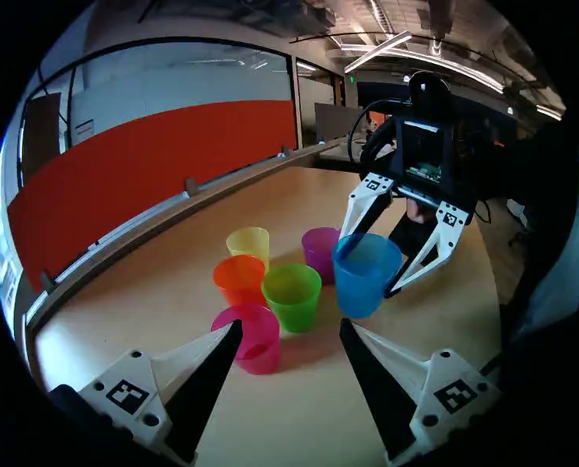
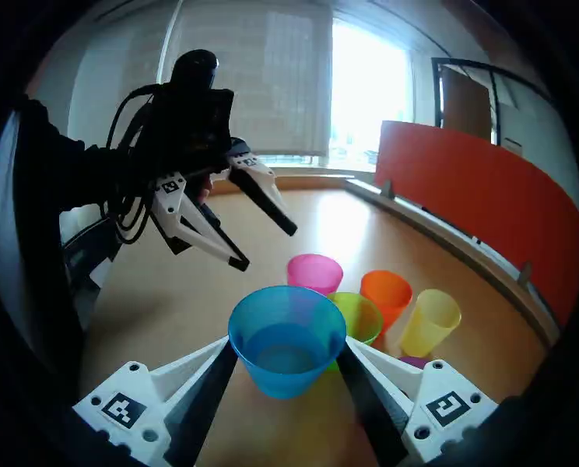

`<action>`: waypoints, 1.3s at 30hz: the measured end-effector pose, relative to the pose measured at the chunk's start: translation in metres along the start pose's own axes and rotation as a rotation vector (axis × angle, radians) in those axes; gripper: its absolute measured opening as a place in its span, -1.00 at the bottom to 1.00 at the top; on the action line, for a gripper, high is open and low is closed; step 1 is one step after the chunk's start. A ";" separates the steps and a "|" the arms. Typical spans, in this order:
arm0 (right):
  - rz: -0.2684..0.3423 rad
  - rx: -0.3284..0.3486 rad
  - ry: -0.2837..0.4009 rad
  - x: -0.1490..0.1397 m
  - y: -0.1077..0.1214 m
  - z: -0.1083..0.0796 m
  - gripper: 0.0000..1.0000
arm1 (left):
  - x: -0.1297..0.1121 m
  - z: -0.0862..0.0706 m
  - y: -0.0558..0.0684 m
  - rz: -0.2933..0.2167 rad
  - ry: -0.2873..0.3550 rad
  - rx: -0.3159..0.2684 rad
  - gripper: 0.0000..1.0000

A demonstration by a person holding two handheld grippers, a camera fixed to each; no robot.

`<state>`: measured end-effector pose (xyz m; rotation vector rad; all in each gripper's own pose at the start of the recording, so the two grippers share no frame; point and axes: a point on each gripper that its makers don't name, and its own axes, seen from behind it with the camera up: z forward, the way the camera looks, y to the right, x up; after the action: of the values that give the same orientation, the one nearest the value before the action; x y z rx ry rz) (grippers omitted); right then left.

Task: Pour water

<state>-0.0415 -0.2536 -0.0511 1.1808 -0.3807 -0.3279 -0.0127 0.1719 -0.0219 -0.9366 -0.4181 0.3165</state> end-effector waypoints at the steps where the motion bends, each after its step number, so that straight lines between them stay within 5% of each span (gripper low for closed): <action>1: 0.002 -0.003 0.006 0.001 0.001 -0.001 0.77 | 0.000 0.001 0.001 -0.001 0.000 -0.001 0.86; 39: 0.024 -0.106 0.239 0.066 0.031 -0.039 0.78 | -0.004 0.010 0.017 -0.013 -0.007 -0.045 0.86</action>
<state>0.0362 -0.2393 -0.0274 1.0964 -0.1669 -0.1809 -0.0229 0.1867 -0.0312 -0.9763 -0.4389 0.3002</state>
